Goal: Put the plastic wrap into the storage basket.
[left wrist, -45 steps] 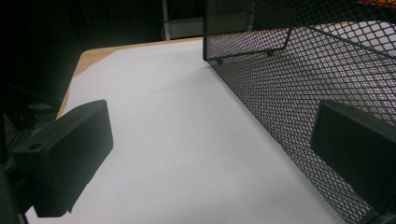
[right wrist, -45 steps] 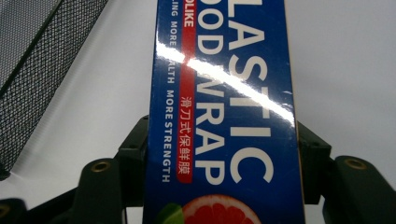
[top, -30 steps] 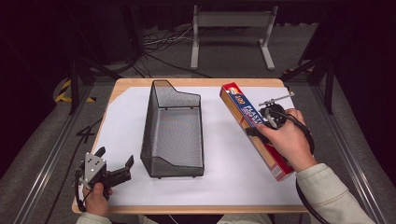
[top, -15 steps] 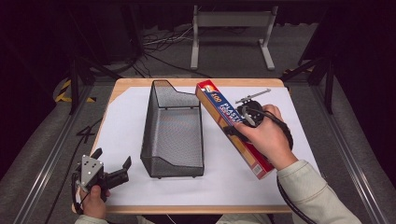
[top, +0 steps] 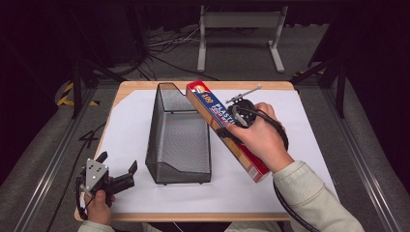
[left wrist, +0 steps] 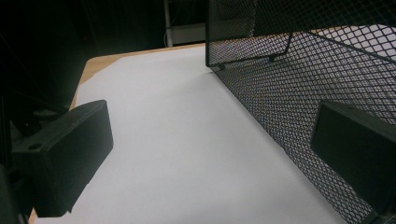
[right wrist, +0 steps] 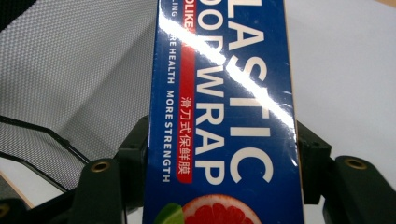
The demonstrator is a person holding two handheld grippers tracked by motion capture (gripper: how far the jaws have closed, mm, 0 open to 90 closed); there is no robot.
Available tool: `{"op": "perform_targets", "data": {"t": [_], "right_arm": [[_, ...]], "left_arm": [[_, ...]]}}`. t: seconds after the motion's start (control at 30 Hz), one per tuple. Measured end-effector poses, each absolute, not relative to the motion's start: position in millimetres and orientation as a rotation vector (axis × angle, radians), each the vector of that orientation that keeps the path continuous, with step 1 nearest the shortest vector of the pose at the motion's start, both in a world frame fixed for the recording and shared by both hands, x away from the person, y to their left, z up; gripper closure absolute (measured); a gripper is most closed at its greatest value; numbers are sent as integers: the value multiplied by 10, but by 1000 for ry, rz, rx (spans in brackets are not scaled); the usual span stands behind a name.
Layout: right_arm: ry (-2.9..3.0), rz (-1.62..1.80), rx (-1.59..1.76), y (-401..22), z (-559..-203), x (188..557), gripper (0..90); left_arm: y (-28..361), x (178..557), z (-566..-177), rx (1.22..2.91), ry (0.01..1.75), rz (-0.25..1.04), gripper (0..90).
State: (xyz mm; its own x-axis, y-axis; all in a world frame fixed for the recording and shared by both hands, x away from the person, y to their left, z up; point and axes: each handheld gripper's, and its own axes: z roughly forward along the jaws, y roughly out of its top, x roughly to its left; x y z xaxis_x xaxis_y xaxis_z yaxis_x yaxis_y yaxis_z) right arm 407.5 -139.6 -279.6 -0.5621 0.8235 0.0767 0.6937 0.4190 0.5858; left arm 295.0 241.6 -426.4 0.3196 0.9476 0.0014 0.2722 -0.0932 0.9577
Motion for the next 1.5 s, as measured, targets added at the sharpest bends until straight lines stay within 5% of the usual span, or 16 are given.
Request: {"op": "perform_targets", "data": {"t": [1.5], "right_arm": [[2492,833,1389,-521,-3062,4290,390]], "left_arm": [[2407,2962,-4292,1596,1132,835,1]]}}
